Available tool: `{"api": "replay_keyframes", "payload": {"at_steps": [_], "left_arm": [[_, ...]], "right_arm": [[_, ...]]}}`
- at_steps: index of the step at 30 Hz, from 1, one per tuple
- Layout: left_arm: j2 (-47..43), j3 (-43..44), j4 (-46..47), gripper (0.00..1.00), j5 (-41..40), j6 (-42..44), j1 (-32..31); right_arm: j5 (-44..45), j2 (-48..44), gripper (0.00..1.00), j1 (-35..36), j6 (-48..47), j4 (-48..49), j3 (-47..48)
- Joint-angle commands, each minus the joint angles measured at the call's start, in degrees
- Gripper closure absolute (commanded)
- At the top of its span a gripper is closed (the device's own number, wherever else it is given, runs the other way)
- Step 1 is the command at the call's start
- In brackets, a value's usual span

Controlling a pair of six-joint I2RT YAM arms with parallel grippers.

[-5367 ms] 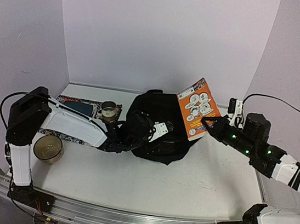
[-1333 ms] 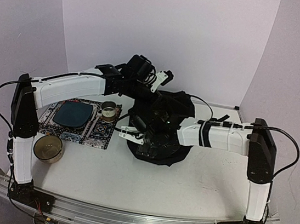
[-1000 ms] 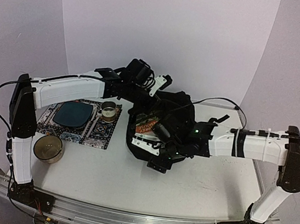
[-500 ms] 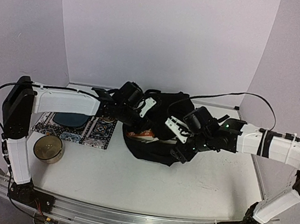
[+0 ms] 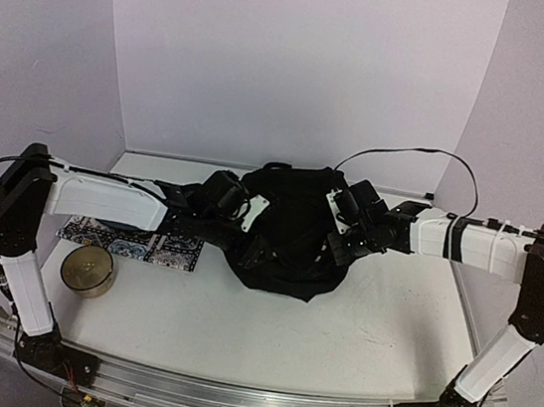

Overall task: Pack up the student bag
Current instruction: Place the largest pocket of the bag in the student bag, then adjust the student bag at the center of the board.

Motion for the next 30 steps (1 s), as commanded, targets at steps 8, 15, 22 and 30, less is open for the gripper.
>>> {"api": "replay_keyframes", "payload": {"at_steps": [8,15,22,30], "left_arm": [[-17.1,-4.6,-0.8,0.07,-2.2,-6.3,5.7],[-12.0,-5.6,-0.5,0.08,1.2,-12.7,13.2],[-4.3,-3.8,1.8,0.09,3.2,-15.4,13.7],[-1.1,-4.4,2.8,0.12,3.4,-16.7,13.7]], "right_arm": [[-4.7,7.7,0.60,-5.2,3.3,4.8,4.5],[-7.3,11.7,0.60,-7.4,5.8,6.1,4.9],[-9.1,13.6,0.74,-9.4,8.2,8.1,2.9],[-10.7,6.6,1.00,-10.9,12.0,11.4,-3.9]]}}
